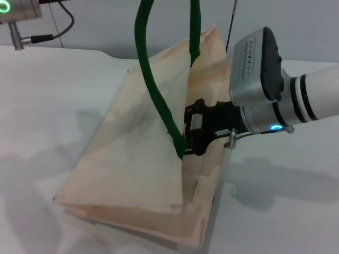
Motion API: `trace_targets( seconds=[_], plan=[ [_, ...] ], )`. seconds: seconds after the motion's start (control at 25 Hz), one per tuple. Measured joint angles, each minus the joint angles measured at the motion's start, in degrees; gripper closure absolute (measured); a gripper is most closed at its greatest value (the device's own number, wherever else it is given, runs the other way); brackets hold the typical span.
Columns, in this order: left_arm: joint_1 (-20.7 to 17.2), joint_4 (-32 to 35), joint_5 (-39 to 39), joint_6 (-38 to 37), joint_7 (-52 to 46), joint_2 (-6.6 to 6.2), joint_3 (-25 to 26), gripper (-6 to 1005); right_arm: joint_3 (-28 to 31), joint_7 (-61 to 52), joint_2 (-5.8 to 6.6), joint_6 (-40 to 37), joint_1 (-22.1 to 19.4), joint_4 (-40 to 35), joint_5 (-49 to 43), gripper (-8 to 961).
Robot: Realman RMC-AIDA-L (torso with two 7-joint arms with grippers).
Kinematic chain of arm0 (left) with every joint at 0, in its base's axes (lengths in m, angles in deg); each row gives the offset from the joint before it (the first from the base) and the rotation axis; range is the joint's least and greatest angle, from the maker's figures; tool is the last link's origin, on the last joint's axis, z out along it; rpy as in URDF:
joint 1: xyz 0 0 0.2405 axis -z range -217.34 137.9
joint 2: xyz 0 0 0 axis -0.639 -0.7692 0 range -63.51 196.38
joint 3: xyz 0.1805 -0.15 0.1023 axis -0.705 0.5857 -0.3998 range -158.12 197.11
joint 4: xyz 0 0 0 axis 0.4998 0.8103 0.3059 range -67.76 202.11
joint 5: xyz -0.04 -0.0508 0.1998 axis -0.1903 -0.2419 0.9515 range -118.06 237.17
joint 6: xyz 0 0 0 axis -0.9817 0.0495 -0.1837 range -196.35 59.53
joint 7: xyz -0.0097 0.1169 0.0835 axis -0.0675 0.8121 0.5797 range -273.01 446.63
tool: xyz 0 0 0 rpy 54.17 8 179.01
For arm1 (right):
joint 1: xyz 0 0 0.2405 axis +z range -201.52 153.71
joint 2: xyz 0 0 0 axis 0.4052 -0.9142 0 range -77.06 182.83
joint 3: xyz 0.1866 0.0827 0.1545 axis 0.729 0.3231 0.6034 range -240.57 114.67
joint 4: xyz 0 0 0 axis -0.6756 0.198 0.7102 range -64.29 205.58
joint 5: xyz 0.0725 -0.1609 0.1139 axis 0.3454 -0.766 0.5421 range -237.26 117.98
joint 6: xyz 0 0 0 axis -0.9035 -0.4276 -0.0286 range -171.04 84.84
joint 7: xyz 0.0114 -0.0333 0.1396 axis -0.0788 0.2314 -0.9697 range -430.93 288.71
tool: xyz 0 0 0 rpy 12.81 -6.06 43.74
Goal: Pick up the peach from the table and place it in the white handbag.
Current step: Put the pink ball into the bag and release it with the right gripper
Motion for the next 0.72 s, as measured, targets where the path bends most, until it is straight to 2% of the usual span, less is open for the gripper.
trace_targets(
  seconds=[0.4, 0.64, 0.72],
  plan=[
    [-1.0, 0.0, -0.9, 0.2, 0.0, -0.14, 0.0, 868, 0.7, -0.6, 0.23, 2.8, 0.0, -0.6, 0.1, 272],
    [-2.0, 0.0, -1.0, 0.5, 0.0, -0.23, 0.0, 868, 4.2, -2.0, 0.84, 2.8, -0.9, -0.7, -0.5, 55],
    [-2.6, 0.0, -1.8, 0.7, 0.0, -0.28, 0.0, 868, 7.1, -2.1, 1.23, 2.9, -2.2, -1.5, -0.9, 53]
  ],
)
